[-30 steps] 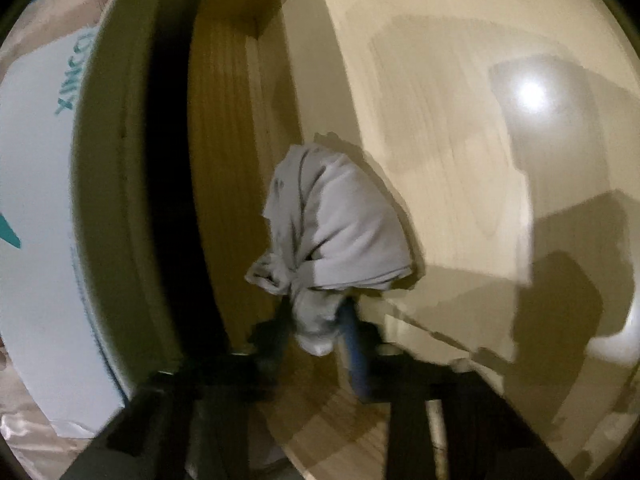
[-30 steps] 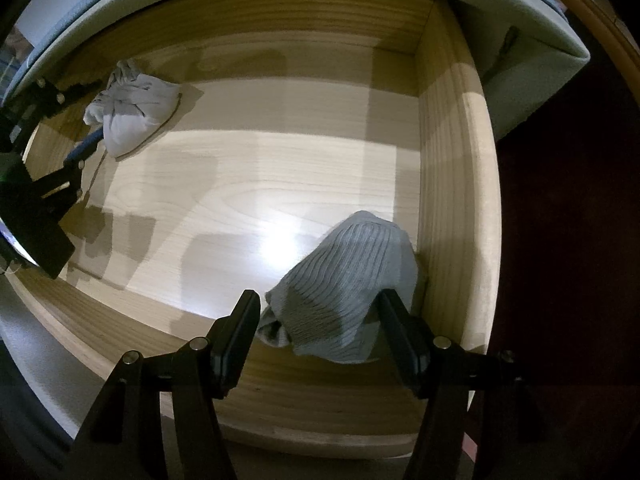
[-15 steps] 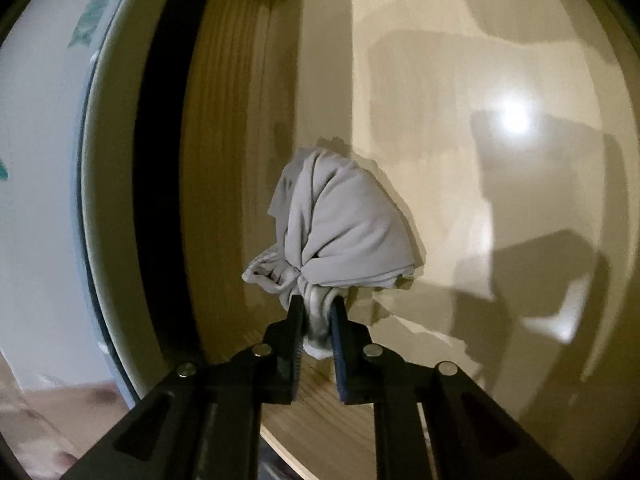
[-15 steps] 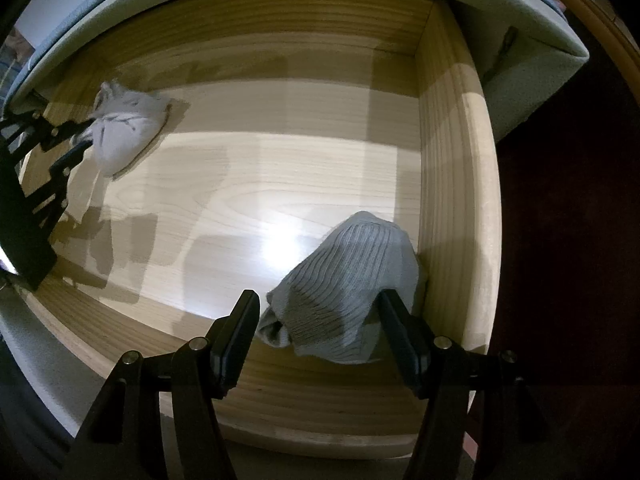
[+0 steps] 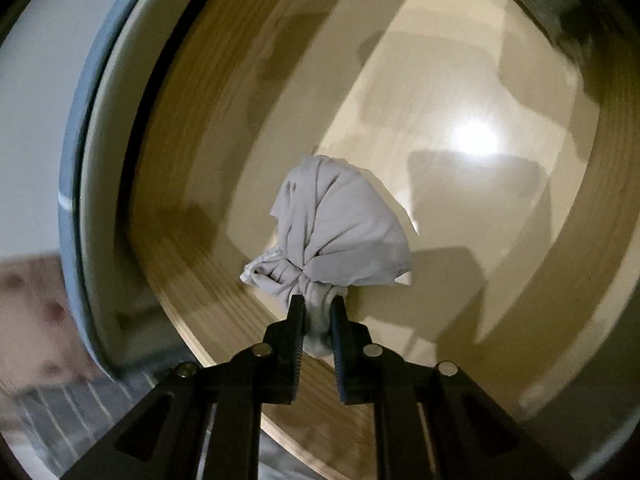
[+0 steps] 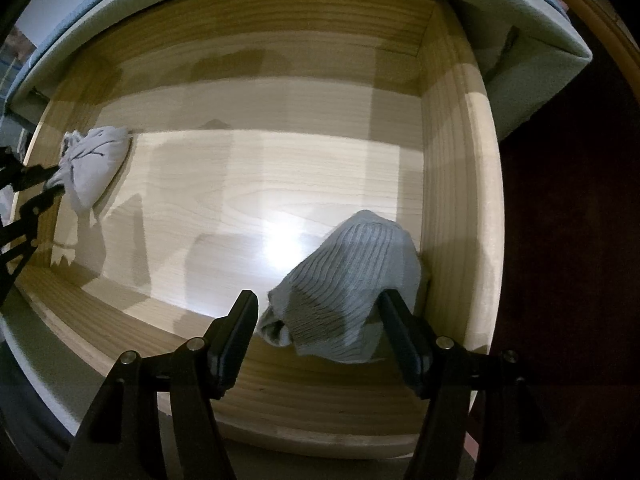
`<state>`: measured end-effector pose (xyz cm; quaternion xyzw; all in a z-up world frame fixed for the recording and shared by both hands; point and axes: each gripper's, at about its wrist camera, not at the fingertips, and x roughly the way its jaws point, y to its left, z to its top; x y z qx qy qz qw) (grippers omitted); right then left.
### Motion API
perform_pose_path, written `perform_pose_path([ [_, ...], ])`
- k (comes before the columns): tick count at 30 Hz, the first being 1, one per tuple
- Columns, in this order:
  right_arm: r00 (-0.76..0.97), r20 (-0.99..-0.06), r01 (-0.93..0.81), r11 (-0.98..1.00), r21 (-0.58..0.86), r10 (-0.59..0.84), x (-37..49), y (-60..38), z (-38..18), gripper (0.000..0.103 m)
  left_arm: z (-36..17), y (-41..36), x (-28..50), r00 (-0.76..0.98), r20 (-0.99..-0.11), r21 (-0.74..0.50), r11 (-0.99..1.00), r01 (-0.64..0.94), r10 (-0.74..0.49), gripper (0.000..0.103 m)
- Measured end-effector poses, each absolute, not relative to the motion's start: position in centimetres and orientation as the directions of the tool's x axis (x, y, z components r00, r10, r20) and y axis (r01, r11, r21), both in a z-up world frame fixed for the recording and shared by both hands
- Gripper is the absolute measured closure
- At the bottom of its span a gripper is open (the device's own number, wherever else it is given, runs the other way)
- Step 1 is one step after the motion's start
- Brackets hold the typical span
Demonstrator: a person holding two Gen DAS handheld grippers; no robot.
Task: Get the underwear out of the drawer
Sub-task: 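Lift the grey knotted underwear off the drawer floor with the left tool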
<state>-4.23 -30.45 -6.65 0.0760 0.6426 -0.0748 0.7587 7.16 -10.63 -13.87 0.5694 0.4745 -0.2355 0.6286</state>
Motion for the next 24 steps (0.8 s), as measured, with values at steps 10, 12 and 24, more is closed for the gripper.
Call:
perform_pose_path([
  [10,0.163,-0.987,0.211,0.977,0.020,-0.015,-3.6,-30.0,-6.7,0.041,-12.0,-9.6,12.6,0.114,-0.963,0.251,0.661,0.707,0.244,0.090],
  [12,0.164,-0.986,0.211,0.977,0.021,-0.015,-3.9,-30.1,-6.7,0.041,-11.8,-9.2,13.1,0.060,-0.974,0.203,0.721,0.663,0.219,0.090],
  [24,0.160,-0.987,0.207,0.978,0.016,-0.018,-4.0,-30.1,-6.8,0.041,-12.5,-6.7,13.0,-0.134,-0.990,-0.008,0.909,0.416,0.053,0.090],
])
